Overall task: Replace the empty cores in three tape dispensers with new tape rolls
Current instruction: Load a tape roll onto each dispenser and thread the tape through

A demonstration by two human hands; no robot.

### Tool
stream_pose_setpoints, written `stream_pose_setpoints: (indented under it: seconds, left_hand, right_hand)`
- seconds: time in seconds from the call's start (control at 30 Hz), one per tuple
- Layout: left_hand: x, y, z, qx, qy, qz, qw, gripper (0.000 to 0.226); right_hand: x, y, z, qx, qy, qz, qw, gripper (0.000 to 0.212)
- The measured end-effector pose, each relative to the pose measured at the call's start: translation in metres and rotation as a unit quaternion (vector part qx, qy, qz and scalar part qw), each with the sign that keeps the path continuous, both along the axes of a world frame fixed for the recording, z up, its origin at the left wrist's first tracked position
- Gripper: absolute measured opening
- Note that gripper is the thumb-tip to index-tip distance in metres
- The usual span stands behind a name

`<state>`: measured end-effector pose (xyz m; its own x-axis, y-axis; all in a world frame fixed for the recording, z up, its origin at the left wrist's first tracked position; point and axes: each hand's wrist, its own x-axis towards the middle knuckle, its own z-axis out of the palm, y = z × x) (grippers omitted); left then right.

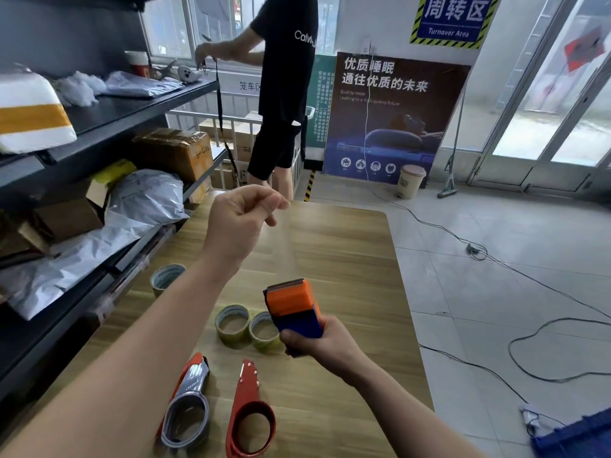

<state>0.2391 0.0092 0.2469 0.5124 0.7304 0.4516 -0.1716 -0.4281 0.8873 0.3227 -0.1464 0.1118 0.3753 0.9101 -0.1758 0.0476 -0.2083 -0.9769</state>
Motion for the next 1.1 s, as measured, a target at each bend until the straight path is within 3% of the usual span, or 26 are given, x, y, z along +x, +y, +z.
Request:
stream_pose_setpoints:
  seconds: [0.07,0.27,0.43,0.73,1.0,1.1]
  left_hand:
    - [0.002,-0.001,0.002,-0.008,0.000,0.003,1.000,0.015]
    - [0.004,-0.002,-0.001,-0.030,-0.004,0.005,1.000,0.019]
    - [0.000,0.002,-0.005,-0.051,-0.019,0.026,0.998,0.019]
    - [-0.010,-0.008,-0.009,-0.025,0.005,-0.022,0.999,0.012]
    - [-0.011,-0.001,-0.006,-0.055,-0.012,0.050,0.997,0.015]
    - [-0.013,0.005,-0.008,-0.074,-0.003,0.069,0.995,0.017]
  right_hand:
    - [0.001,0.001,0.000,-0.002,-0.007,0.003,1.000,0.052]
    - [0.003,0.001,0.002,-0.020,0.003,0.025,0.999,0.027]
    - [0.007,-0.003,0.002,-0.036,0.038,0.019,0.998,0.048]
    - [0.009,-0.004,-0.007,-0.058,0.063,0.003,0.996,0.039]
    - [0.009,-0.002,-0.004,-0.063,0.042,0.065,0.995,0.044]
    - [0.006,-0.003,-0.005,-0.069,0.033,0.097,0.992,0.033]
